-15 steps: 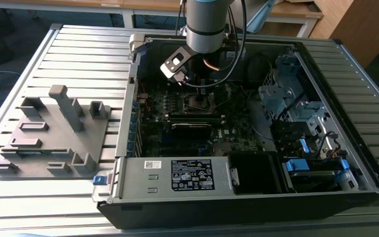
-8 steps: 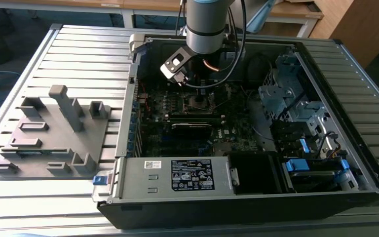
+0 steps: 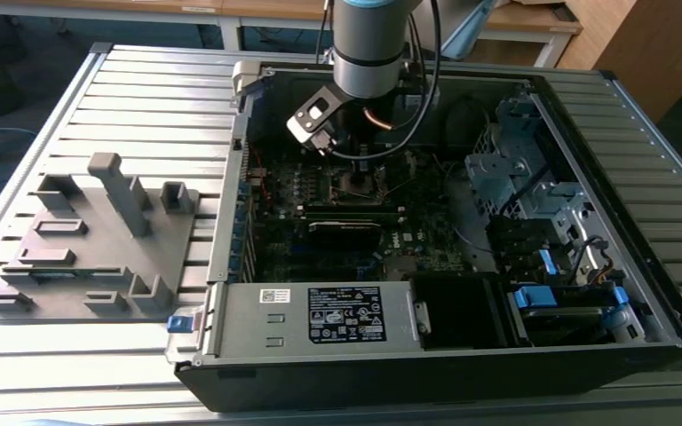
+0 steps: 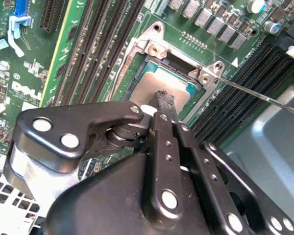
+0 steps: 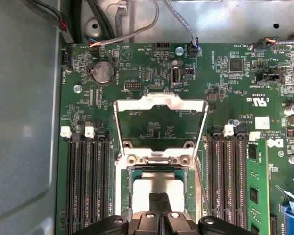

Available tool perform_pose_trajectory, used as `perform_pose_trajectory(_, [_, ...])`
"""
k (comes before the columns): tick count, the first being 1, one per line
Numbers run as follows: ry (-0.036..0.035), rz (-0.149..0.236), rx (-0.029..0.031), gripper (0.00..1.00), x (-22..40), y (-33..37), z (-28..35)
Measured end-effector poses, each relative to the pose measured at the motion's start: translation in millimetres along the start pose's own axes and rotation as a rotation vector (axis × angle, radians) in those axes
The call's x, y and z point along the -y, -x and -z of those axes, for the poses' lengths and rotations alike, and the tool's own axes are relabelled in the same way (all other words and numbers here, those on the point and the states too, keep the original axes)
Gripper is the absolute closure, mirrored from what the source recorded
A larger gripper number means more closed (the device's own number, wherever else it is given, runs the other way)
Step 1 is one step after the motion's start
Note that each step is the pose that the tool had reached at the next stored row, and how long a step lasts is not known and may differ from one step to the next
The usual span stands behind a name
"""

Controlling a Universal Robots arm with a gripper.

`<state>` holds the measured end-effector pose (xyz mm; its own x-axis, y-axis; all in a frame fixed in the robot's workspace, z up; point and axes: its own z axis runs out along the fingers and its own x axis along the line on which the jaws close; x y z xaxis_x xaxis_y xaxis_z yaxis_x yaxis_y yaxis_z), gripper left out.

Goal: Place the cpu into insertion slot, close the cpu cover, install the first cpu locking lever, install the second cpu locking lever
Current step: 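Place the cpu into insertion slot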

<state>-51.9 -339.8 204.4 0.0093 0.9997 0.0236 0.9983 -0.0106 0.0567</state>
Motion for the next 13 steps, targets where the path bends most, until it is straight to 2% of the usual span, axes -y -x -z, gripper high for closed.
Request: perform_pose_trajectory(13, [0.0,0.0,0.0,0.89,0.3,0.1,-4.0])
